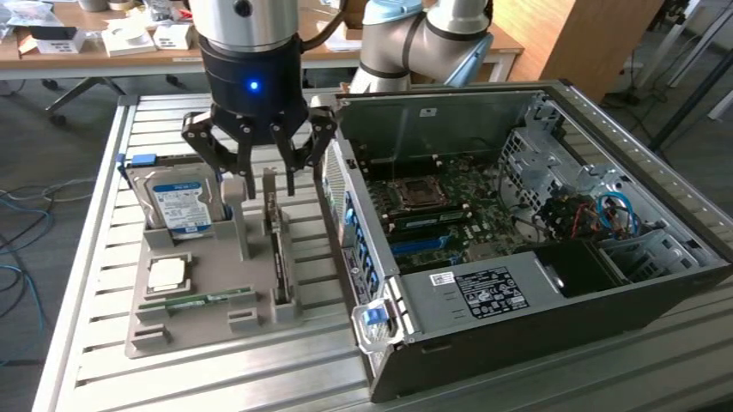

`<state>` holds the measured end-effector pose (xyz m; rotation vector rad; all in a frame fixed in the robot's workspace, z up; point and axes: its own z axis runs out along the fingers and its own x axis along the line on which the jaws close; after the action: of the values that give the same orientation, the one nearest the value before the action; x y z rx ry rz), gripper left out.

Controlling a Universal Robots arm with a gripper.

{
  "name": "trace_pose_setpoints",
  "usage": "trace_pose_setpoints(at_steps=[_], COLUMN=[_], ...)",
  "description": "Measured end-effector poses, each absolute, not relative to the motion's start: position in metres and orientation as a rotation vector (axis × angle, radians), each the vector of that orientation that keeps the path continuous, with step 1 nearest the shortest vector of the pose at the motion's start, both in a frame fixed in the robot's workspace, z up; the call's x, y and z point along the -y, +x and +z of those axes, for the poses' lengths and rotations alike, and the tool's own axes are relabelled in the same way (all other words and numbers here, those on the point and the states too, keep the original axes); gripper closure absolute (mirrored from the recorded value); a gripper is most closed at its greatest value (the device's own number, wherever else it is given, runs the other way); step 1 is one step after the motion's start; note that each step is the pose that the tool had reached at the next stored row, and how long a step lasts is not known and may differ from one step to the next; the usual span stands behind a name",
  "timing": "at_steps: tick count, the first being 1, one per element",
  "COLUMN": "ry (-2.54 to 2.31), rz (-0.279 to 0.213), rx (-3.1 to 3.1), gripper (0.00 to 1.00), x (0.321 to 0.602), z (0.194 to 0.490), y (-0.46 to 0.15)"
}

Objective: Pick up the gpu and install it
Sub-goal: 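Pick up the gpu and move the gpu toward the slot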

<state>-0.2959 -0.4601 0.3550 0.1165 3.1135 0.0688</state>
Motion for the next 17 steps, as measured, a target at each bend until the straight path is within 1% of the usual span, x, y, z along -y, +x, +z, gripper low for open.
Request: trace_pose_setpoints(at_steps=[17], ry=[0.116], rz=[0.069], rx=[-3.112], gripper=[0.53], x=[0.46], z=[0.326], y=[-0.296])
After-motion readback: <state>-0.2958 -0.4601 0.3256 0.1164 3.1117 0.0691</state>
